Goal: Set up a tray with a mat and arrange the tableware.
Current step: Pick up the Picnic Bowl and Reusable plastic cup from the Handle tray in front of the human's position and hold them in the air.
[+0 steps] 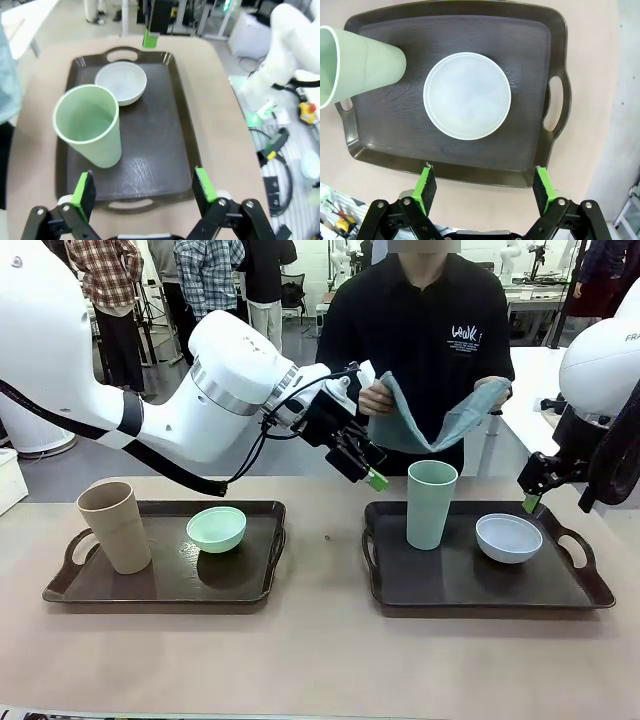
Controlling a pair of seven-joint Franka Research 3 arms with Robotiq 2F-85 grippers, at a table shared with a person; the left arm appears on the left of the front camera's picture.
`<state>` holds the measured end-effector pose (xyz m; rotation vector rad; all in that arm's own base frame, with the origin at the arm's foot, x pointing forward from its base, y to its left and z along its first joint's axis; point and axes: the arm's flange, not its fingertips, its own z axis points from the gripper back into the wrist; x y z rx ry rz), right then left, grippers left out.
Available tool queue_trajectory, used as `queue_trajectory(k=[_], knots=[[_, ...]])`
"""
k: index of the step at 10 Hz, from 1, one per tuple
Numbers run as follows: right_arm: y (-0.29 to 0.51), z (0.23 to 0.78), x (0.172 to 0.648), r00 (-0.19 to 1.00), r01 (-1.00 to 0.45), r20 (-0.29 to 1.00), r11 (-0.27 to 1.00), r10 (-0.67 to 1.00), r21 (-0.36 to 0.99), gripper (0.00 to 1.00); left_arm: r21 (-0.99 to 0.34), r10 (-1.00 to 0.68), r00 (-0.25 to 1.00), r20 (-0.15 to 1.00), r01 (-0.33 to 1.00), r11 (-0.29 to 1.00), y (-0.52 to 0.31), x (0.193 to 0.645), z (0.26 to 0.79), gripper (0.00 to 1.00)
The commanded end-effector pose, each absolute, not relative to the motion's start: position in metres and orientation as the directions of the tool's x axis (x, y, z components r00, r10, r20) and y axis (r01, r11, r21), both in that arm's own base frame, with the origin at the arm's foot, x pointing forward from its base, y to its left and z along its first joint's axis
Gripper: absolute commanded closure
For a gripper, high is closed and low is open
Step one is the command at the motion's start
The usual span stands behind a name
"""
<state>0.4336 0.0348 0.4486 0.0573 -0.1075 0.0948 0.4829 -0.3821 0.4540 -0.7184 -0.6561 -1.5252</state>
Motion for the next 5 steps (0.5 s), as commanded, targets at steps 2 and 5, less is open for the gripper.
queue_trajectory(k=[2, 5], knots=[[0.039, 0.430, 0.446, 0.990, -0.119, 0.079, 0.992, 0.115, 0.038, 0.00, -0.064, -0.621, 0.023, 0.784, 0.997, -0.043, -0.393, 0.503, 0.430, 0.00], [0.038, 0.403, 0.460, 0.992, -0.122, 0.038, 0.992, 0.120, 0.044, 0.00, -0.156, -0.609, 0.085, 0.789, 0.986, -0.063, -0.411, 0.531, 0.393, 0.00]])
